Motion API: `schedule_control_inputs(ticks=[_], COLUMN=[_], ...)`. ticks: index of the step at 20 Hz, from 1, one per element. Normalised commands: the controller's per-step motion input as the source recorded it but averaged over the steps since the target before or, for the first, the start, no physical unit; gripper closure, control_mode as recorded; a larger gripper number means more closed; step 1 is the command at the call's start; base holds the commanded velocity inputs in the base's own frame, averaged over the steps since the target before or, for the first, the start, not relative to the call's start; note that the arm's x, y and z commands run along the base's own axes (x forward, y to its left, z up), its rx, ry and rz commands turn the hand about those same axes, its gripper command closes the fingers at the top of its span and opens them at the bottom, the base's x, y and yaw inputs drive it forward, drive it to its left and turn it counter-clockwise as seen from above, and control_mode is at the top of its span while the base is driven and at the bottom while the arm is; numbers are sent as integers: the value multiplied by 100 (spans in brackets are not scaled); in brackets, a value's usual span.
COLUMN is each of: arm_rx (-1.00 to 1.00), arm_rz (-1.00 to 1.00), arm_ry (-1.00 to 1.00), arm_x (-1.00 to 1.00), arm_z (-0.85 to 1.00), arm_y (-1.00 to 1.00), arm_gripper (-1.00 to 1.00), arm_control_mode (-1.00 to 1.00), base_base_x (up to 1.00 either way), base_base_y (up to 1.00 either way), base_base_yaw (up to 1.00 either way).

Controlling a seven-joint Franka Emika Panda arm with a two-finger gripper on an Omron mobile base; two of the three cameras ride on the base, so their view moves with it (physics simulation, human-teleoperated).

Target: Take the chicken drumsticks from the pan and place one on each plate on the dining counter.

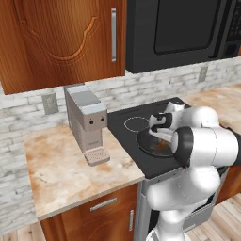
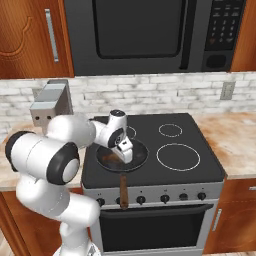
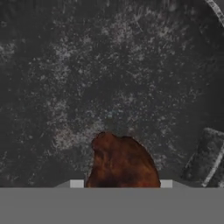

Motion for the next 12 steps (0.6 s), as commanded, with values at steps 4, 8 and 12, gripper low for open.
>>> schedule_control_inputs(ticks=[4,8,12], arm_rx=[0,-4,-9], arm_rz=[20,19,12], arm_ry=[-14,-10,-10], arm_x=[-68,-86,-82], arm_z=[72,57,47], arm_y=[7,21,32], arm_gripper=[100,100,100], arm_control_mode=[-100,-100,-100], base_base_x=[0,0,0], base_base_y=[0,0,0], base_base_yaw=[0,0,0])
